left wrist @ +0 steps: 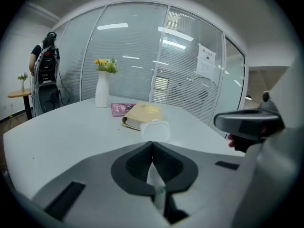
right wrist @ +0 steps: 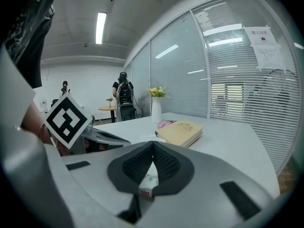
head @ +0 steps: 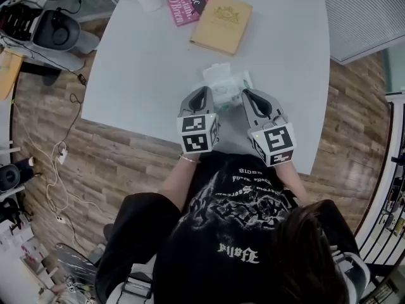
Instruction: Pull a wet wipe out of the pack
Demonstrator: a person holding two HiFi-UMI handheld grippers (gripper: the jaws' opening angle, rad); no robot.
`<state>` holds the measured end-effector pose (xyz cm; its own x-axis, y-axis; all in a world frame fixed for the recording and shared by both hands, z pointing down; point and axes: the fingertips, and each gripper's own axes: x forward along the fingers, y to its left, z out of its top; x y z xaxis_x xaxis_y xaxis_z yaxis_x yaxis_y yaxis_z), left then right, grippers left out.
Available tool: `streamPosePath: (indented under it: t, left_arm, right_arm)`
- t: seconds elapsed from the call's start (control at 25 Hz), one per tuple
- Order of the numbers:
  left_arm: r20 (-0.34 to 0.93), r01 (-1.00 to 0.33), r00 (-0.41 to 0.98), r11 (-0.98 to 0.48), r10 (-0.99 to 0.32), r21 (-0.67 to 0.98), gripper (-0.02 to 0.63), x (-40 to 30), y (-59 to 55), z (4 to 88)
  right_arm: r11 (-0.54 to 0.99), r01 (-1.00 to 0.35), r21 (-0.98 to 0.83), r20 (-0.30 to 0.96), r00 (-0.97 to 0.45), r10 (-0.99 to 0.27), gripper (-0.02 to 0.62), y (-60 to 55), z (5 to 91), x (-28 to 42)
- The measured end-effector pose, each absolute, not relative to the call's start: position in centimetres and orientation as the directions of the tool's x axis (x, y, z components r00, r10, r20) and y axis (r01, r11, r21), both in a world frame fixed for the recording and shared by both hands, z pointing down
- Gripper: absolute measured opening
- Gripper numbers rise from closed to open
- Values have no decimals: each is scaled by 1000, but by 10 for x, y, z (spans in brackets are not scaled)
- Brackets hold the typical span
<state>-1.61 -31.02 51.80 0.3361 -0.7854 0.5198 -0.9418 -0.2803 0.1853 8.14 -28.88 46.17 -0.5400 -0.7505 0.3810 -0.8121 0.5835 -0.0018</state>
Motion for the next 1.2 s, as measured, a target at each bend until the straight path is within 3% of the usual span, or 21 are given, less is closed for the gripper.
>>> streamPosePath:
  t: [0.24, 0.44, 0.68, 1.04, 1.2]
  left_arm:
    - [555, -942, 335, -263, -761, 208, 6, -26, -301, 535]
    - [565, -938, 347, -265, -748, 225, 6, -27, -299, 541]
    - [571, -931, 364, -264, -735, 253, 6, -29, -298, 548]
    - [579, -921, 388, -285, -717, 264, 6, -29, -298, 554]
    - [581, -917, 399, -297, -709, 268, 6, -30, -297, 554]
  right_arm:
    - [668, -744, -21, 463, -600, -653, 4, -298, 477, 62]
    - [815, -579, -19, 597, -661, -455, 44, -296, 496, 22]
    - [904, -424, -57, 754, -612, -239, 95, -295, 526, -3]
    - [920, -371, -126, 843, -528, -98, 89, -295, 564, -4]
    - [913, -385, -132, 866, -493, -83, 12, -298, 575, -1]
